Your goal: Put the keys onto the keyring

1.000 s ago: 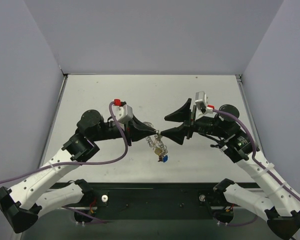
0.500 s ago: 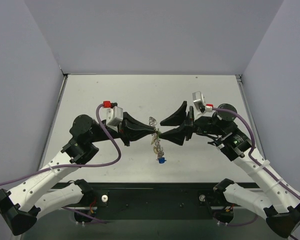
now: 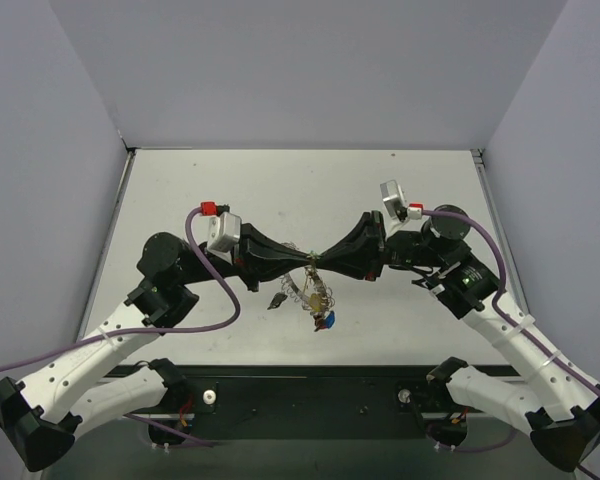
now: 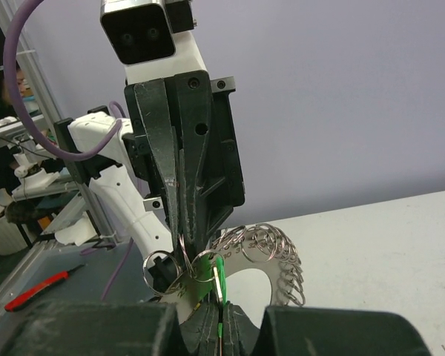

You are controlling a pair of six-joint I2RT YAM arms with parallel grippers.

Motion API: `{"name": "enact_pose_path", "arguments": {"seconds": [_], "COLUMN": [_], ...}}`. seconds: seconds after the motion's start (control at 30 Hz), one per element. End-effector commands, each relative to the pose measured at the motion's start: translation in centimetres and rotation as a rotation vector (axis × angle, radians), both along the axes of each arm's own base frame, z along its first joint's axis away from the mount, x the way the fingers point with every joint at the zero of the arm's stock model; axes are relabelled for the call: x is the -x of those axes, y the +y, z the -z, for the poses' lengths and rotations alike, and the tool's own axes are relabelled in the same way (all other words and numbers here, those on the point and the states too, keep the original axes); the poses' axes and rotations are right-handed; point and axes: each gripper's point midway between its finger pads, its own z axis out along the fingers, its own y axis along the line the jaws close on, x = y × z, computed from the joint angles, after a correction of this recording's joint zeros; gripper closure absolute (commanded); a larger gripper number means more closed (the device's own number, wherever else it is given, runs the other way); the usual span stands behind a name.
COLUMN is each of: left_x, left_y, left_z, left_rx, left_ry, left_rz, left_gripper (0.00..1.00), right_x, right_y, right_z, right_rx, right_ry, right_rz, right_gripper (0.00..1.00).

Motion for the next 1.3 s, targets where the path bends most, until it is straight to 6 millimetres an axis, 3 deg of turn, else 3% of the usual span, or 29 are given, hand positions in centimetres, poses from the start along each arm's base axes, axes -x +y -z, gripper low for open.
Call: {"name": "enact_pose_path", "arguments": {"seconds": [0.0, 0.47, 1.1, 1.27], "left_x": [1.0, 1.3, 0.9, 0.9], "left_y": [1.0, 2.2, 1.9, 1.8], "left_z": [-3.6, -4.5, -4.8, -4.5], "left_rx": [0.111, 0.186, 0.278, 0.263], "left_ry": [-0.091, -0.094, -0.083, -0.091], "left_rz": [0.01, 0.026, 0.059, 0.059], "left_gripper": [1.0, 1.0, 1.0, 1.0], "right_x": [0.2, 0.8, 2.1, 2.0], "right_y": [0.1, 0.1, 2.1, 1.9], "right_z": [-1.1, 0.9, 3.6, 3.7], "right_rx": [-0.031, 0.049, 0.19, 0.2], "right_ry": [-0.08, -0.056, -0.055, -0.072], "right_rz": [-0.031, -0.087, -0.156, -0.13], "right_gripper": [1.0, 1.0, 1.0, 1.0]}}
